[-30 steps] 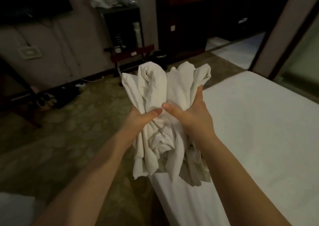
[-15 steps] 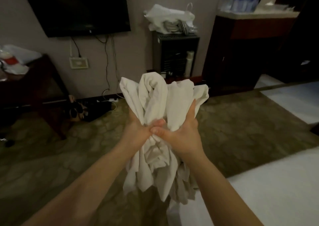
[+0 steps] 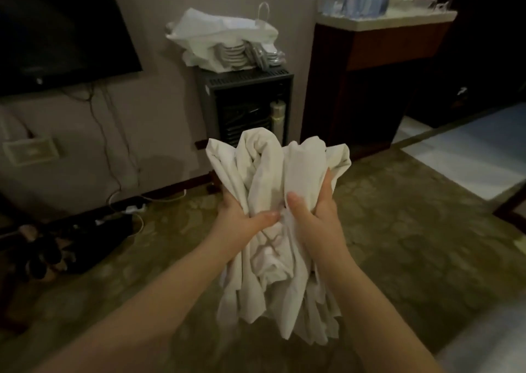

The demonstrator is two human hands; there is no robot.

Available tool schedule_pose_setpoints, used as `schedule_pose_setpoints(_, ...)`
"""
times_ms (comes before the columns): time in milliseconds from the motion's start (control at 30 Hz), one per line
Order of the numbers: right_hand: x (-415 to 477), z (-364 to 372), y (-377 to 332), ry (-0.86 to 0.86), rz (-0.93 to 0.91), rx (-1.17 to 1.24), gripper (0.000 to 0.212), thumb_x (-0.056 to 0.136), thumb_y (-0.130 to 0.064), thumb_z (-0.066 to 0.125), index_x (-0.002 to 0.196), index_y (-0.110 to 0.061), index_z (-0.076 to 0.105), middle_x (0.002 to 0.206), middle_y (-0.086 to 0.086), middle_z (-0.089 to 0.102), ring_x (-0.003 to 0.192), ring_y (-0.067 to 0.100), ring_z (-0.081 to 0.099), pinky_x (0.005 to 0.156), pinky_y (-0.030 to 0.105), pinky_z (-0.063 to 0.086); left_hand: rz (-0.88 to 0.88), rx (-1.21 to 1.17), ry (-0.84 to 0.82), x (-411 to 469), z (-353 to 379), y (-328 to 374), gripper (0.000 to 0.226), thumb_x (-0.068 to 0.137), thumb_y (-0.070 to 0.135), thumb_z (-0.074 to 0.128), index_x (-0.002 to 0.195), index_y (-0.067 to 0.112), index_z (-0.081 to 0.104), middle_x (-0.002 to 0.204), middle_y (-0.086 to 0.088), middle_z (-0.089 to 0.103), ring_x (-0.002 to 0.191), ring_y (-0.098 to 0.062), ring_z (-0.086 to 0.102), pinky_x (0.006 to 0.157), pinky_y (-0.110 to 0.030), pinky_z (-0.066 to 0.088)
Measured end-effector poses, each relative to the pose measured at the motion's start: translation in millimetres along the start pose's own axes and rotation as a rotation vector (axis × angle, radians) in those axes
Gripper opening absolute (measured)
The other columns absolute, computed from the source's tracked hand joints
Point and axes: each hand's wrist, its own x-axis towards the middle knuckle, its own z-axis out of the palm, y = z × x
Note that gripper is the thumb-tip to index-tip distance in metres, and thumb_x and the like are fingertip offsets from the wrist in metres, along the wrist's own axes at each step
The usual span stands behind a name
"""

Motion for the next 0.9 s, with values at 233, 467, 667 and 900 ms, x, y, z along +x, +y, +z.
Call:
schedule_pose_setpoints(233, 184, -56, 16, 0.16, 0.067, 0.008, 0.109, 0.062, -0.055, 0.07, 0.145, -0.05, 0.0, 0.14, -0.008, 0.035, 0.117, 0.013, 0.045, 0.095, 0.036, 0.043, -0.032, 0.139, -0.059, 204, 71, 44, 0.099, 0.068, 0.042, 0.076, 0.144, 0.036, 0.013, 0.132, -0.005, 0.043, 0.116, -0.026, 0.049, 0.095, -0.048, 0.047)
schedule_pose_setpoints(467, 371, -175, 62, 0.342, 0.116, -0.094, 0.096, 0.078, -0.037, 0.065, 0.145, -0.049, -0.002, 0.139, 0.002, 0.037, 0.119, 0.025, 0.047, 0.097, 0.044, 0.043, 0.019, 0.17, -0.243, 409, 221, 81, 0.099, 0.069, 0.042, 0.075, 0.145, 0.025, 0.013, 0.136, -0.007, 0.04, 0.119, -0.028, 0.047, 0.098, -0.044, 0.044)
schedule_pose_setpoints(667, 514, -324, 69, 0.625, 0.199, -0.203, 0.119, 0.051, -0.054, 0.07, 0.148, -0.04, 0.001, 0.139, -0.001, 0.041, 0.12, 0.023, 0.049, 0.098, 0.048, 0.045, 0.173, 0.213, -0.505, 565, 394, 162, 0.113, 0.07, 0.039, 0.072, 0.149, 0.024, -0.008, 0.146, -0.012, 0.028, 0.126, -0.031, 0.041, 0.1, -0.042, 0.042)
schedule_pose_setpoints(900, 653, -517, 129, 0.809, 0.227, -0.188, 0.109, 0.069, -0.046, 0.077, 0.149, -0.035, 0.004, 0.136, -0.001, 0.044, 0.119, 0.022, 0.049, 0.096, 0.041, 0.045, 0.313, 0.195, -0.664, 707, 616, 222, 0.11, 0.073, 0.03, 0.074, 0.149, 0.026, -0.006, 0.143, -0.01, 0.036, 0.124, -0.028, 0.044, 0.099, -0.044, 0.045)
